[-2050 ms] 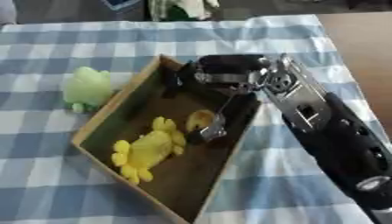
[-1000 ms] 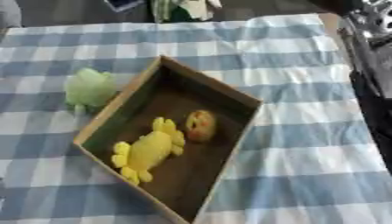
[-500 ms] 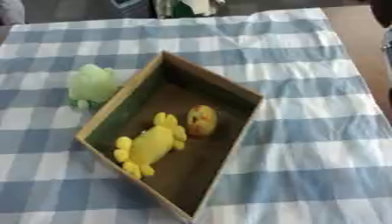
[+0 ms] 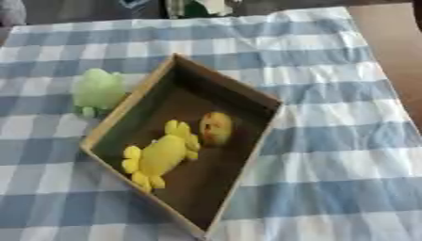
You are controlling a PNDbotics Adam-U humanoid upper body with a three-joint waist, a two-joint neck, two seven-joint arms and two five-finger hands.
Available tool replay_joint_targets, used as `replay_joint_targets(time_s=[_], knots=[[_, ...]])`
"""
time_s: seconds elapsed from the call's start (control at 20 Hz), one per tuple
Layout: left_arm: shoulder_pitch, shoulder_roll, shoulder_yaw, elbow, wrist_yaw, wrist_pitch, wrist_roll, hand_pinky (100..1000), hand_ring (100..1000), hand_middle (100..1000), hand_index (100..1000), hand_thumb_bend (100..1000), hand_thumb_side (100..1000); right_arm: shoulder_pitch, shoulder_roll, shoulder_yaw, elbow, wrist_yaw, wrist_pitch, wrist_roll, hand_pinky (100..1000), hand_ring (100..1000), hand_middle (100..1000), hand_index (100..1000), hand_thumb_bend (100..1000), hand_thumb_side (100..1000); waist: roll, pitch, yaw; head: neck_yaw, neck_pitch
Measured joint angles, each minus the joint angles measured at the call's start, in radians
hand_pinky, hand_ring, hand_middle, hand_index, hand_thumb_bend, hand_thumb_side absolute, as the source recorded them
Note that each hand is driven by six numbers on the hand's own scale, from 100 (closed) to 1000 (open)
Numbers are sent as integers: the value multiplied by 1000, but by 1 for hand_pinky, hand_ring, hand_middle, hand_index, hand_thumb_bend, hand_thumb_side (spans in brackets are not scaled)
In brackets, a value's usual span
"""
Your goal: Pick up objects on the table and place them in the box.
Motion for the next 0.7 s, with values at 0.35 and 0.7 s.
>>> replay_joint_targets(time_s=[0.35, 0.7], knots=[[-102, 109, -37, 52, -69, 18, -294, 606, 718, 764, 943, 100, 331, 1, 1, -2, -9, -9, -1, 0, 833, 794, 715, 862, 100, 944, 0, -12, -4, 0, 11], [-191, 147, -65, 201, -151, -67, -526, 674, 786, 808, 964, 100, 249, 1, 7, -2, -13, -14, -1, 1, 832, 793, 714, 861, 100, 943, -3, -19, -6, -10, 35]])
